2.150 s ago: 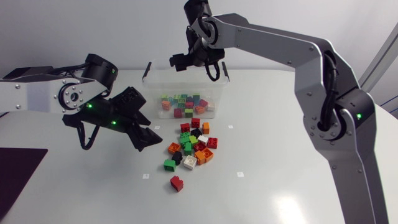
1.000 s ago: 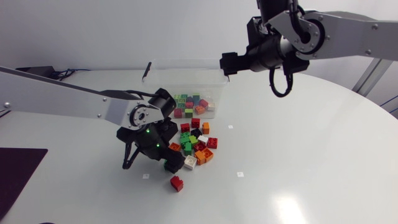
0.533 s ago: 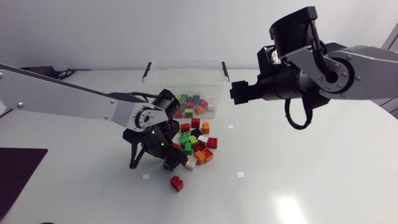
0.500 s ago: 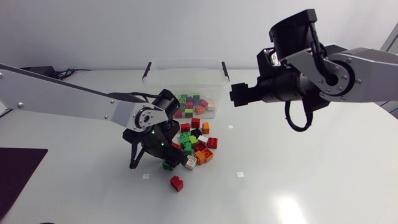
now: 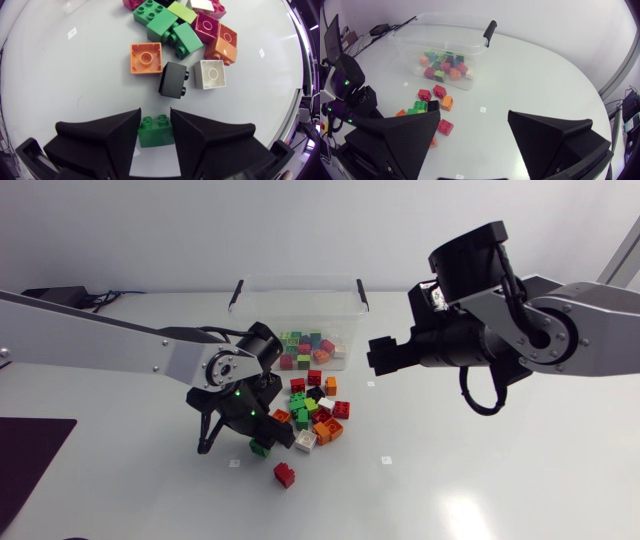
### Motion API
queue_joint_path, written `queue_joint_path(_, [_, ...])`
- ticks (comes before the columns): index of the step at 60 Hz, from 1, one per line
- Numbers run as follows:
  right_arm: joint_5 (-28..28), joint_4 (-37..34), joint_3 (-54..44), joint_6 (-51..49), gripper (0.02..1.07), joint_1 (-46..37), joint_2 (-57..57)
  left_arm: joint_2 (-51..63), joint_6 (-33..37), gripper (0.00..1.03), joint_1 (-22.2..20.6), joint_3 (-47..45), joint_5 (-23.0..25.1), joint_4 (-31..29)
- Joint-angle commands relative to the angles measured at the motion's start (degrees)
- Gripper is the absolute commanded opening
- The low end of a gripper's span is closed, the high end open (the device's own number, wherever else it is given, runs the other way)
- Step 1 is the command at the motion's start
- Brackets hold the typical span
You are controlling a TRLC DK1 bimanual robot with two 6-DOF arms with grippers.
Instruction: Place the duplo bricks in the container
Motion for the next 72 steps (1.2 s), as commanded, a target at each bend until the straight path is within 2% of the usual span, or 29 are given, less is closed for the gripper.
queue_joint_path(1, [0.01, 0.07, -1.83, -0.9, 1.0, 1.2, -1.32, -2.52, -0.61, 0.47, 0.26, -1.71, -0.86, -1.08])
queue_joint_path(5, [0.01, 0.07, -2.27, -0.98, 1.0, 1.64, -1.58, -2.78, -0.79, 0.54, -0.01, -1.71, -1.74, -1.96])
queue_joint_path(9, [0.01, 0.07, -2.71, -0.98, 1.0, 1.72, -1.84, -2.87, -0.79, 0.7, -0.18, -1.8, -2.53, -2.14])
queue_joint_path(16, [0.01, 0.16, -3.23, -1.34, 1.0, 1.81, -2.19, -2.17, -0.35, 0.82, 0.08, -1.71, -3.5, -1.88])
queue_joint_path(34, [-0.07, -0.28, -3.85, -2.13, 1.0, 2.08, -3.25, -1.99, 0.35, 0.82, -0.53, -4.08, -4.91, -1.08])
queue_joint_path(44, [-0.95, -0.37, -5.08, -3.36, 0.99, 2.08, -3.95, -3.4, 14.42, 0.82, 1.93, -1.62, -4.91, 0.41])
queue_joint_path(52, [-1.04, -0.37, -5.78, -4.41, 0.99, 2.08, -4.3, -3.84, 24.7, 0.82, 4.48, 0.4, 0.81, -1.17])
queue_joint_path(59, [-1.57, -0.46, -6.22, -5.38, 1.0, 2.08, -4.74, -3.22, 30.5, 0.82, 4.74, 0.75, 1.86, -2.31])
queue_joint_path(72, [-2.53, -0.63, -7.45, -6.87, 1.0, 2.43, -6.41, -1.38, 35.77, 0.81, 4.74, 0.57, 2.92, -2.4])
